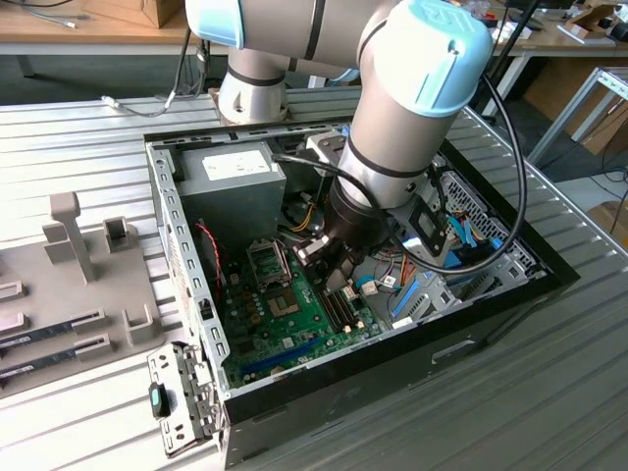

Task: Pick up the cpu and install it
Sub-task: 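Pick up the cpu and move it towards the insertion slot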

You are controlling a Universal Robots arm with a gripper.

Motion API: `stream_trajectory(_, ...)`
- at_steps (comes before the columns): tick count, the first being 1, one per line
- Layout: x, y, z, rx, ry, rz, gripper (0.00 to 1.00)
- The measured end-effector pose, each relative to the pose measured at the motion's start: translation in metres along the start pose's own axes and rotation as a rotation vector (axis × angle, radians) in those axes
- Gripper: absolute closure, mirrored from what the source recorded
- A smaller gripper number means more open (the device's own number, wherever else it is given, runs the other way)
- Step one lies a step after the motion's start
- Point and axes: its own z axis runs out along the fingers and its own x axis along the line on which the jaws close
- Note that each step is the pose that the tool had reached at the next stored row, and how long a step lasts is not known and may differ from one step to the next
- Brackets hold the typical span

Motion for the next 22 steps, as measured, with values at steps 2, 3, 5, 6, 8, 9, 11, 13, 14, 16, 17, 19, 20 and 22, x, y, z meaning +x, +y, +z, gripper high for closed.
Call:
stream_trajectory(2,0.0000,0.0000,0.0007,0.0000,0.0000,0.000,0.53)
stream_trajectory(3,0.0000,0.0000,0.0009,0.0000,0.0000,0.000,0.53)
stream_trajectory(5,0.0000,0.0000,0.0013,0.0000,0.0000,0.000,0.53)
stream_trajectory(6,0.0000,0.0000,0.0015,0.0000,0.0000,0.000,0.53)
stream_trajectory(8,0.0001,-0.0001,0.0018,0.0000,0.0000,0.000,0.53)
stream_trajectory(9,0.0003,0.0000,0.0019,0.0000,0.0000,0.000,0.53)
stream_trajectory(11,0.0015,0.0006,0.0022,-0.0003,-0.0003,0.000,0.53)
stream_trajectory(13,0.0035,0.0023,0.0022,0.0000,-0.0001,0.000,0.53)
stream_trajectory(14,0.0039,0.0028,0.0023,0.0000,-0.0001,0.000,0.53)
stream_trajectory(16,0.0044,0.0036,0.0024,-0.0001,-0.0001,0.000,0.53)
stream_trajectory(17,0.0046,0.0037,0.0024,0.0000,-0.0001,0.000,0.53)
stream_trajectory(19,0.0050,0.0040,0.0024,0.0000,0.0000,0.000,0.53)
stream_trajectory(20,0.0052,0.0041,0.0024,0.0000,-0.0001,0.000,0.53)
stream_trajectory(22,0.0057,0.0042,0.0024,0.0001,0.0000,0.000,0.53)
